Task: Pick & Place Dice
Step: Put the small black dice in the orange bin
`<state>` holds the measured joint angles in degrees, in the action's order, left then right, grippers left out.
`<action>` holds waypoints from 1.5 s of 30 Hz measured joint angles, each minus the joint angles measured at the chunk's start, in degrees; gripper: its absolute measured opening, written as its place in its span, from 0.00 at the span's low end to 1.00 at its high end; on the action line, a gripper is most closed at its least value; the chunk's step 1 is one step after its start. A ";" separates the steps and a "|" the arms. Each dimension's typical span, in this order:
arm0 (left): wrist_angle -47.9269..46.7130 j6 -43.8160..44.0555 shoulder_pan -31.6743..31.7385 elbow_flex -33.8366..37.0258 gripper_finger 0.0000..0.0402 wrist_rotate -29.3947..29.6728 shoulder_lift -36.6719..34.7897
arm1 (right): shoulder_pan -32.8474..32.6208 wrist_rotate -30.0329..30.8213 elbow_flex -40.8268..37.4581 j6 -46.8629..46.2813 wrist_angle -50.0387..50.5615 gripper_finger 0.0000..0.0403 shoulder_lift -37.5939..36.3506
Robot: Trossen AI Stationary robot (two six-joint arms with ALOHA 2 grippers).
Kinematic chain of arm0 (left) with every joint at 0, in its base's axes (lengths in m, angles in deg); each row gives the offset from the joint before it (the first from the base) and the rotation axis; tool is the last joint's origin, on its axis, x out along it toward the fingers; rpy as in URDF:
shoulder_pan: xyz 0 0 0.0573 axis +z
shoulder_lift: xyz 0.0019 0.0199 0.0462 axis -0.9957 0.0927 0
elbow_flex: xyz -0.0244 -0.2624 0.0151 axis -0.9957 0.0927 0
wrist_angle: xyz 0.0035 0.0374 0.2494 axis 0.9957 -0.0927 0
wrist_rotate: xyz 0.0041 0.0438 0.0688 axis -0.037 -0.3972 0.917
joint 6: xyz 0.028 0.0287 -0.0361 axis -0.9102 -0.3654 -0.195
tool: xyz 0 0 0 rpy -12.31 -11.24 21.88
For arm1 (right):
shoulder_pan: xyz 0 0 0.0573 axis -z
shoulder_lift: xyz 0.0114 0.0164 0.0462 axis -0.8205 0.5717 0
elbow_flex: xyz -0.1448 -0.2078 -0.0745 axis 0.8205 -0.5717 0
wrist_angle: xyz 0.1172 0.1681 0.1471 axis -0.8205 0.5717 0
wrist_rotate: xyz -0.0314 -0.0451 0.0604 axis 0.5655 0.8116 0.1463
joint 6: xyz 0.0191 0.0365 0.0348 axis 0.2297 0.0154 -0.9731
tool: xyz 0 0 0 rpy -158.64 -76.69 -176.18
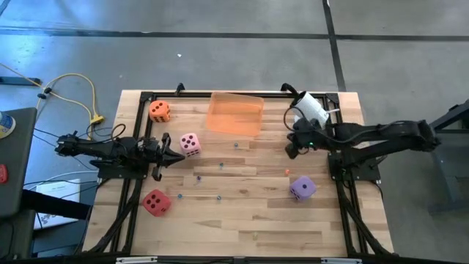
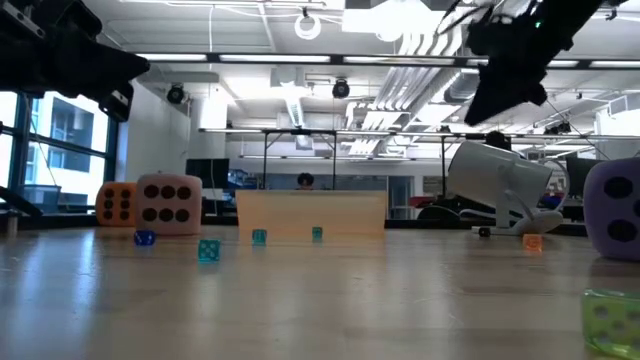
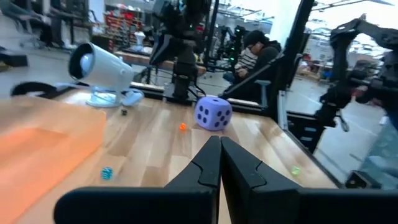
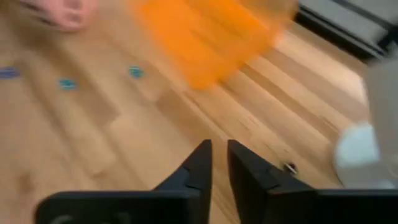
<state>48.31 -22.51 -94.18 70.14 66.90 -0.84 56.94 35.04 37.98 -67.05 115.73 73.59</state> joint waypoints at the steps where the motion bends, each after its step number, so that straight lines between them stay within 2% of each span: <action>1: 0.00 -0.42 0.00 0.00 0.00 0.01 0.00 | 0.94 0.15 -0.07 -1.80 1.21 0.16 1.39; 5: 0.00 -0.10 0.00 0.00 0.00 0.01 0.11 | 4.93 0.26 -0.11 -6.86 1.39 0.33 7.15; 10: -0.01 -1.63 0.00 0.00 0.00 -0.01 0.20 | 8.86 -3.01 -0.09 -9.89 0.46 0.53 13.99; 15: 0.00 -4.66 0.00 0.00 0.00 -0.02 0.20 | 12.05 -4.01 -0.09 -10.55 0.30 0.64 20.32; 20: 0.00 -6.62 0.00 0.00 0.00 -0.03 0.20 | 14.22 -4.09 -0.09 -10.81 -1.61 0.65 25.54; 29: 0.00 -6.25 0.00 0.00 0.00 -0.06 0.20 | 16.68 -2.38 -0.07 -21.21 -3.49 0.61 31.51; 35: 0.00 -6.18 0.00 0.00 0.00 -0.06 0.20 | 16.75 0.25 -0.07 -22.44 -3.59 0.57 33.25; 45: 0.00 -5.96 0.00 0.00 0.00 -0.08 0.20 | 17.48 0.13 -0.07 -23.64 -3.50 0.51 33.25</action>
<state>48.31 -28.47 -94.18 70.14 66.83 -0.65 74.42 35.18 37.92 -90.69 112.23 106.84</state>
